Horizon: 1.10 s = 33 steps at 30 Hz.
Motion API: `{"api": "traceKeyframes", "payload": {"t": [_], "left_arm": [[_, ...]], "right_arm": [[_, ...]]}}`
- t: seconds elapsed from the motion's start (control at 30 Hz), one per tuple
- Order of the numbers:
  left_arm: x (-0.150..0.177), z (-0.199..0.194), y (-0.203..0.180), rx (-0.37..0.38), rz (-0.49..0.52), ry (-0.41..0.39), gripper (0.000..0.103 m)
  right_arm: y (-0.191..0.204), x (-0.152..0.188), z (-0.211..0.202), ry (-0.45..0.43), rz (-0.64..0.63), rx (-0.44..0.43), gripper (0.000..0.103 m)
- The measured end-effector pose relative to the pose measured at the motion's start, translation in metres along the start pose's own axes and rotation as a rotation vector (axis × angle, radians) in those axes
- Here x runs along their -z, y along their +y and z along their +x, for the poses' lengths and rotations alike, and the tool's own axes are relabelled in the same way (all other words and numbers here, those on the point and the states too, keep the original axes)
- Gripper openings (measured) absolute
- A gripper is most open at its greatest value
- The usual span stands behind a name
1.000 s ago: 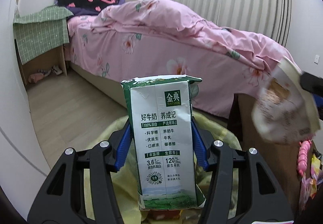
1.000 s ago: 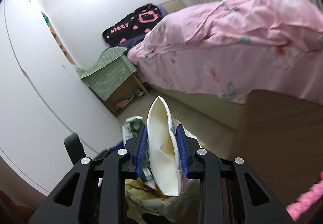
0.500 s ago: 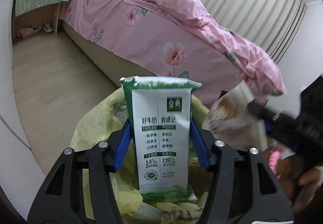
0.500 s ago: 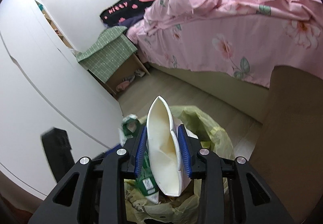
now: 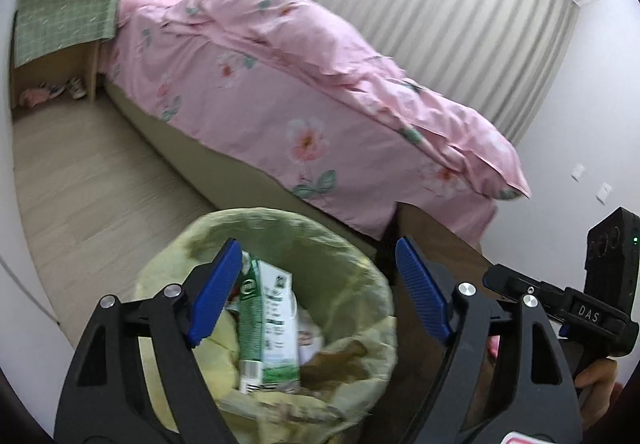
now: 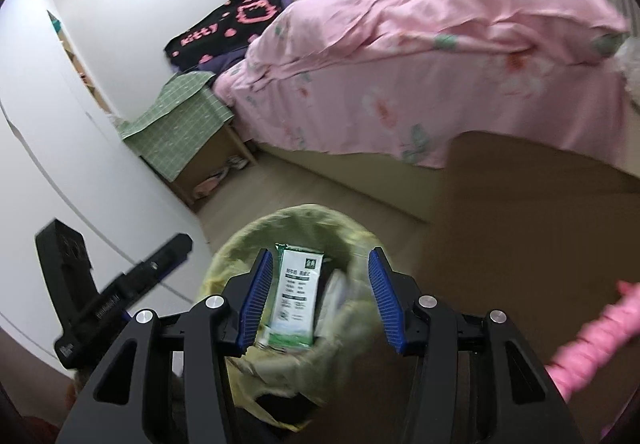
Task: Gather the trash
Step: 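Move both tools over the yellow bag and open them to drop items, then move the right tool to a pink wrapper and close on it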
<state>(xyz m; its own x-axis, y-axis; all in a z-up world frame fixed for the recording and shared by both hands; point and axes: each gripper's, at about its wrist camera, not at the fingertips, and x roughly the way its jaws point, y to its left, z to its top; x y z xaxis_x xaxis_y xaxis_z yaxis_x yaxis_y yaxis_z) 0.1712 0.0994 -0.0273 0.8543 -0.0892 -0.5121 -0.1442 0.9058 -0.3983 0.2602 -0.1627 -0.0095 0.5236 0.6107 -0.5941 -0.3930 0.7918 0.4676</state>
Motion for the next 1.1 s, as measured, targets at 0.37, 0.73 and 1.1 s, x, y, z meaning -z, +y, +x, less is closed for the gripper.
{"api": "traceKeyframes", "payload": {"t": [0.37, 0.73, 1.1], "left_arm": [[0.031, 0.007, -0.11, 0.237, 0.208, 0.12, 0.075], [0.067, 0.029, -0.165, 0.299, 0.305, 0.234, 0.075], [0.069, 0.045, -0.161, 0.309, 0.301, 0.271, 0.075]], "right_arm": [[-0.055, 0.03, -0.121, -0.086, -0.157, 0.312, 0.047], [-0.166, 0.004, -0.102, 0.13, -0.45, 0.612, 0.047], [-0.217, -0.009, -0.035, 0.382, -0.491, 0.577, 0.016]]}}
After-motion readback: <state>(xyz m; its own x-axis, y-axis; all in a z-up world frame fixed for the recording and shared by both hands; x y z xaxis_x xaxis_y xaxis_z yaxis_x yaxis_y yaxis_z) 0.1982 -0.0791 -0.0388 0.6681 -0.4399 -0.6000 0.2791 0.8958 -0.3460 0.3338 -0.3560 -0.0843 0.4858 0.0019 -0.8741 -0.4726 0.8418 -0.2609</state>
